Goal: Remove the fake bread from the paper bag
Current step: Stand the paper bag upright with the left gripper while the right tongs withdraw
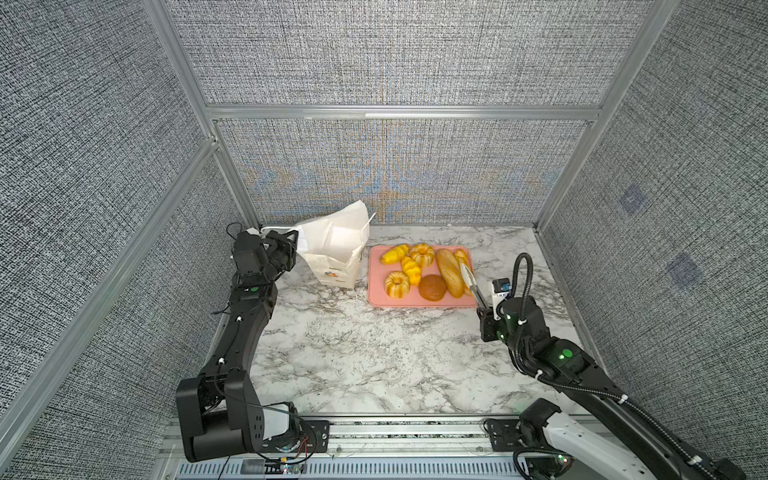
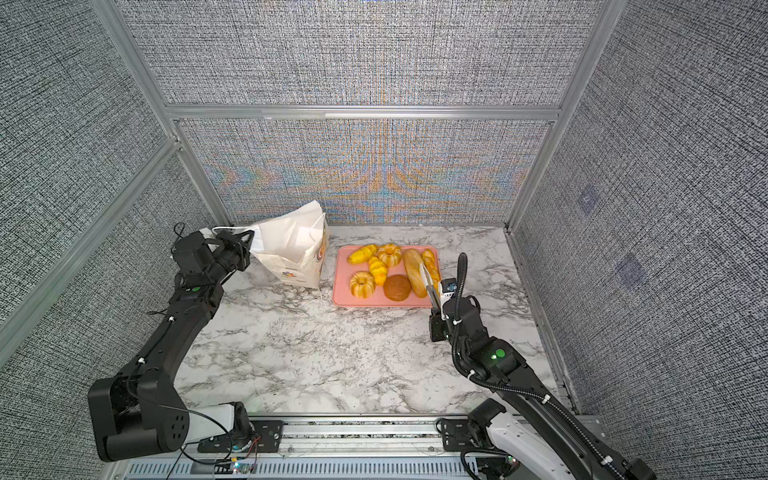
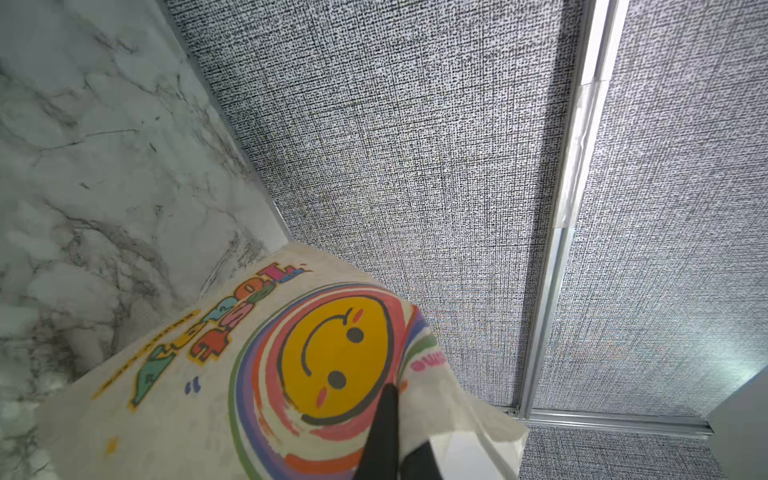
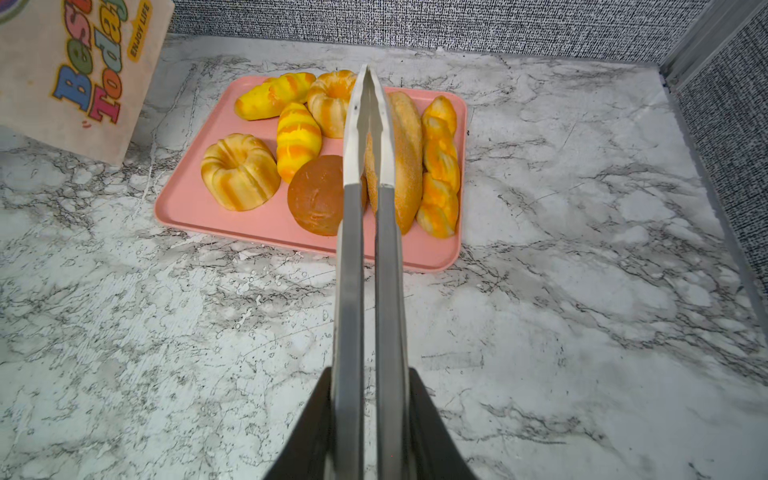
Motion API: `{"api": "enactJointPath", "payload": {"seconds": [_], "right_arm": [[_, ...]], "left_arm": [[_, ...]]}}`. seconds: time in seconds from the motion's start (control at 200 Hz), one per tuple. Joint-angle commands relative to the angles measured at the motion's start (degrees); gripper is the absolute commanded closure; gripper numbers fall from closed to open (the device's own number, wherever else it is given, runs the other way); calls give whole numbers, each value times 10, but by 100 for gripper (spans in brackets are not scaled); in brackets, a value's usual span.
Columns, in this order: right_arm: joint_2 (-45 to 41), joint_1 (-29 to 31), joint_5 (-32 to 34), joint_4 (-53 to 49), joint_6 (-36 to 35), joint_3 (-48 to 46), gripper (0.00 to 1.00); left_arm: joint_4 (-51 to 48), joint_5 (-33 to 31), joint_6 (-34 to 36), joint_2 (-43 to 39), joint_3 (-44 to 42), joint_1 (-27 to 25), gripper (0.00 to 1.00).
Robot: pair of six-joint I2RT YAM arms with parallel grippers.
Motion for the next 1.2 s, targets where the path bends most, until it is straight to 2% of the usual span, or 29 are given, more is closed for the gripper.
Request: {"api": "enactJointPath", "payload": {"seconds": [0.0, 0.36, 0.68, 0.695, 0.725, 0.865, 1.07, 1.195], "right_arm": [[-4, 1, -10, -4, 23, -6, 74], [-17, 1, -22, -16, 44, -27, 73], [-13, 1, -24, -25, 46, -24, 73], [-13, 1, -25, -24, 47, -24, 73], [-11, 0, -26, -23, 48, -23, 73], [-4, 0, -36, -17, 50, -24, 73], [1, 0, -45, -25, 49, -18, 73], [-3, 0, -45, -34, 47, -18, 73]], "left_arm": [[4, -1, 39, 16, 14, 1, 100], [-1, 20, 87, 65, 17, 1, 100], [-104, 6, 210, 76, 95, 1, 100], [-108, 4, 215, 77, 98, 1, 93], [-115, 1, 225, 79, 103, 1, 88], [-127, -3, 250, 90, 107, 1, 83], [-140, 12, 264, 109, 117, 1, 65], [-164, 2, 298, 107, 136, 1, 54]]}}
